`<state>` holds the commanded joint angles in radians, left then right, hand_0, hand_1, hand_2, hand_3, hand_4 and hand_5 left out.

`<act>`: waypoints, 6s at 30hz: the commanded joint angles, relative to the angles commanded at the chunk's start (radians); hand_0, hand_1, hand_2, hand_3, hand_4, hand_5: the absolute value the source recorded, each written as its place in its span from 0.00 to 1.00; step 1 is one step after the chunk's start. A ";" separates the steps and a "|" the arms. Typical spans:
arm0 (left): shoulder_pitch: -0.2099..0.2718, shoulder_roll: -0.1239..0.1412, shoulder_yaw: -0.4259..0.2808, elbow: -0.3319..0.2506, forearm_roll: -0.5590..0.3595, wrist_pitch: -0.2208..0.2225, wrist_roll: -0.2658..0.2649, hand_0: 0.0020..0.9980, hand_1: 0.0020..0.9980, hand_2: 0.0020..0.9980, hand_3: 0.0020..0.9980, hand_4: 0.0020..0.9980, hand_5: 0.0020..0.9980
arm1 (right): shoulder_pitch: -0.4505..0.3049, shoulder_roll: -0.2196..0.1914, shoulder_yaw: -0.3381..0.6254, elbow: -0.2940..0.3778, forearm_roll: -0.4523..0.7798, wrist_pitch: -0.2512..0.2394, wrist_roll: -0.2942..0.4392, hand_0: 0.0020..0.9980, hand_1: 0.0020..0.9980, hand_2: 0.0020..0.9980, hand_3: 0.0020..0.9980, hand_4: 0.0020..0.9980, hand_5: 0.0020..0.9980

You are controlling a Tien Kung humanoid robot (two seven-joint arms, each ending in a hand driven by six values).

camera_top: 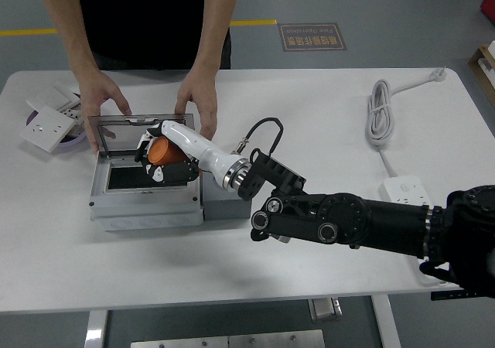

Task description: Pick up the cylinder from the cube,place it in the box,flap close box

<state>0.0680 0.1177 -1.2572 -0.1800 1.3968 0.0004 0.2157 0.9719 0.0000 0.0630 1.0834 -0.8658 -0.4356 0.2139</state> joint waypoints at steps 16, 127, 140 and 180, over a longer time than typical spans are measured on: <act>0.001 -0.001 0.001 0.000 0.002 0.001 -0.001 0.92 0.85 0.86 0.95 0.00 0.00 | -0.008 0.000 0.011 -0.010 0.114 0.022 0.087 0.34 0.34 0.37 0.32 0.00 0.00; -0.005 0.020 -0.040 0.000 0.078 -0.005 0.011 0.92 0.85 0.86 0.95 0.00 0.00 | 0.111 0.000 -0.039 0.021 -0.403 0.104 -0.396 0.27 0.43 0.52 0.49 0.10 0.00; -0.009 0.020 -0.044 0.000 0.086 -0.008 0.011 0.92 0.85 0.86 0.95 0.00 0.00 | 0.108 0.000 -0.021 0.006 -0.394 0.175 -0.369 0.64 0.65 0.67 0.64 0.40 0.13; -0.017 0.019 -0.040 0.000 0.097 -0.013 0.012 0.92 0.85 0.86 0.95 0.00 0.00 | 0.100 0.000 -0.009 -0.010 -0.398 0.205 -0.375 0.84 0.73 0.77 0.80 0.97 0.45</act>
<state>0.0507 0.1367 -1.2971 -0.1800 1.4942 -0.0131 0.2282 1.0721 0.0000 0.0535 1.0732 -1.2641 -0.2304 -0.1613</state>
